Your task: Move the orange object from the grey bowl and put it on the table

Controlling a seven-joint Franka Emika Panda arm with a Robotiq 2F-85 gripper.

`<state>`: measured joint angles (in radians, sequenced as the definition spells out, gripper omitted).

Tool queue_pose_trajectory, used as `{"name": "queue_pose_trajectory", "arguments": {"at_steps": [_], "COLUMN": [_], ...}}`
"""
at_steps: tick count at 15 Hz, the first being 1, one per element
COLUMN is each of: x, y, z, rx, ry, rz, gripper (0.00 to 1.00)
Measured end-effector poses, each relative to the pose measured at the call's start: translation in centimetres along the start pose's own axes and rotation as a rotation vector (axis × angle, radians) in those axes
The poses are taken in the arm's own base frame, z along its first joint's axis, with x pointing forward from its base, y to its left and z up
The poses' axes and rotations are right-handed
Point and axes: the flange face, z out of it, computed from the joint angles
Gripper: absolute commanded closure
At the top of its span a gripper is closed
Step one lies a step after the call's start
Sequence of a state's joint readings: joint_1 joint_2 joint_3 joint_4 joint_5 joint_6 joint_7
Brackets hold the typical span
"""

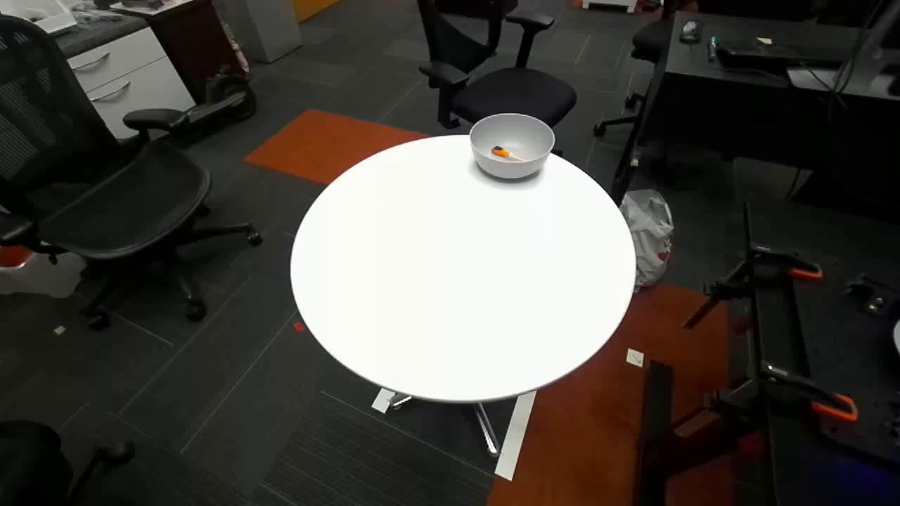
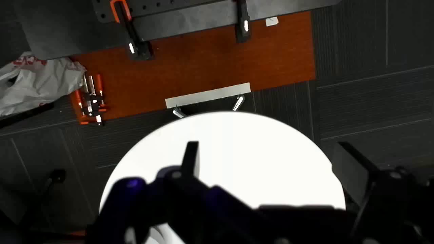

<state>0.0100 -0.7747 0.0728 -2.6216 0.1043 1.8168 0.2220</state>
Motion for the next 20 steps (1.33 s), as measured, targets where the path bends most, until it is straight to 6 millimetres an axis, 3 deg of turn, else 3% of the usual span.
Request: {"name": "queue_pose_trajectory", "arguments": {"at_steps": [11, 16, 20], "x": [0.5, 3.2, 7.2], "y": [0.4, 2.9, 6.0], "z": [-0.4, -2.1, -2.7], "rx": [-0.009, -0.059, -0.082], "ry": [0.033, 0.123, 0.187], "rz": [0.006, 0.050, 0.096], "gripper": [0.00, 0.00, 0.00]}}
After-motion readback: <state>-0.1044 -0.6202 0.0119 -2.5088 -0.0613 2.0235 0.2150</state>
